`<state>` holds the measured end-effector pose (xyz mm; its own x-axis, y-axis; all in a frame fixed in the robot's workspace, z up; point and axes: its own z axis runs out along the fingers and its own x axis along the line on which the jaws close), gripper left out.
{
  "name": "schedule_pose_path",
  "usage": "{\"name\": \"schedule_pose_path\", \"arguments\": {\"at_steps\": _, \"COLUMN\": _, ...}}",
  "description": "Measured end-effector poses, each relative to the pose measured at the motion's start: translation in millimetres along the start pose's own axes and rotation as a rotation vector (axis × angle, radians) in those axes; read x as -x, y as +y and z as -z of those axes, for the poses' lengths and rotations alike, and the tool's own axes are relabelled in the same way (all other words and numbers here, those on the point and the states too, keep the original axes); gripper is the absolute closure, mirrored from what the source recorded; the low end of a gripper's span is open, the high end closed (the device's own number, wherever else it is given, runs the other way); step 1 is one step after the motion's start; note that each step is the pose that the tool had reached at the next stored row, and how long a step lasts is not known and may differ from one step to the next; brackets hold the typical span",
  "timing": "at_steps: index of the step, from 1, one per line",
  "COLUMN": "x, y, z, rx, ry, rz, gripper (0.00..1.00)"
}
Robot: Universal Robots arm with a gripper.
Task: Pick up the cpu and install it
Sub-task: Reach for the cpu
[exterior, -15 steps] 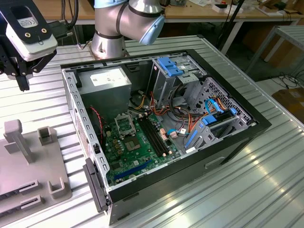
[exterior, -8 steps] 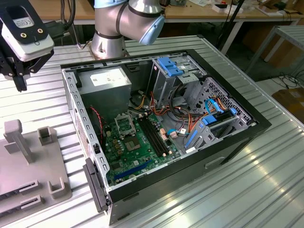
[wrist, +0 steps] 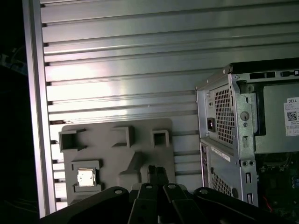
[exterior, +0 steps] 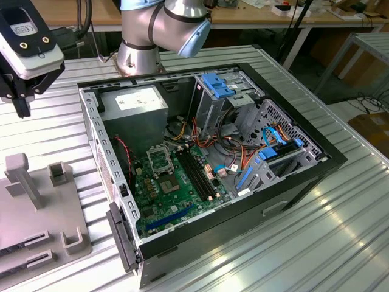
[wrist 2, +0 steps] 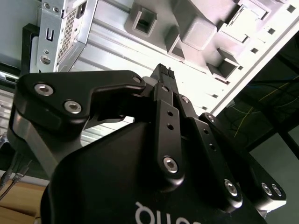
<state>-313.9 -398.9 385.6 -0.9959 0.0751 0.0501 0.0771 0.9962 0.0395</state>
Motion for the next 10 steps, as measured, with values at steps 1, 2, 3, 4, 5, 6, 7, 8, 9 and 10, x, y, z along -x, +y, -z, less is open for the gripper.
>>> {"name": "schedule_pose_path", "arguments": {"at_steps": 1, "x": -0.5, "y": 0.0, "z": 0.0, "rx": 0.0000, "ry": 0.0000, "rz": 0.000, "gripper": 0.89}}
{"name": "schedule_pose_path", "arguments": {"at_steps": 2, "x": -1.0, "y": -0.1, "z": -0.1, "rx": 0.0000, "ry": 0.0000, "rz": 0.000, "gripper": 0.89}}
{"name": "schedule_pose_path", "arguments": {"at_steps": 3, "x": -1.4, "y": -0.1, "z": -0.1, "rx": 0.0000, "ry": 0.0000, "rz": 0.000, "gripper": 0.89}}
{"name": "schedule_pose_path", "arguments": {"at_steps": 4, "x": -1.8, "y": -0.1, "z": -0.1, "rx": 0.0000, "ry": -0.0001, "rz": 0.000, "gripper": 0.89}}
{"name": "schedule_pose_path", "arguments": {"at_steps": 5, "x": -1.8, "y": -0.2, "z": -0.1, "rx": 0.0001, "ry": -0.0001, "rz": 0.000, "gripper": 0.89}}
{"name": "schedule_pose_path", "arguments": {"at_steps": 6, "x": -2.0, "y": -0.2, "z": -0.1, "rx": 0.0000, "ry": -0.0001, "rz": 0.000, "gripper": 0.89}}
{"name": "schedule_pose_path", "arguments": {"at_steps": 7, "x": -2.2, "y": -0.2, "z": -0.1, "rx": 0.0000, "ry": 0.0000, "rz": 0.000, "gripper": 0.89}}
{"name": "schedule_pose_path", "arguments": {"at_steps": 8, "x": -2.2, "y": -0.2, "z": -0.1, "rx": 0.0000, "ry": -0.0001, "rz": 0.000, "gripper": 0.89}}
{"name": "schedule_pose_path", "arguments": {"at_steps": 9, "x": -2.2, "y": -0.2, "z": -0.1, "rx": 0.0000, "ry": 0.0000, "rz": 0.000, "gripper": 0.89}}
{"name": "schedule_pose_path", "arguments": {"at_steps": 10, "x": -2.3, "y": -0.2, "z": -0.1, "rx": 0.0000, "ry": 0.0000, "rz": 0.000, "gripper": 0.89}}
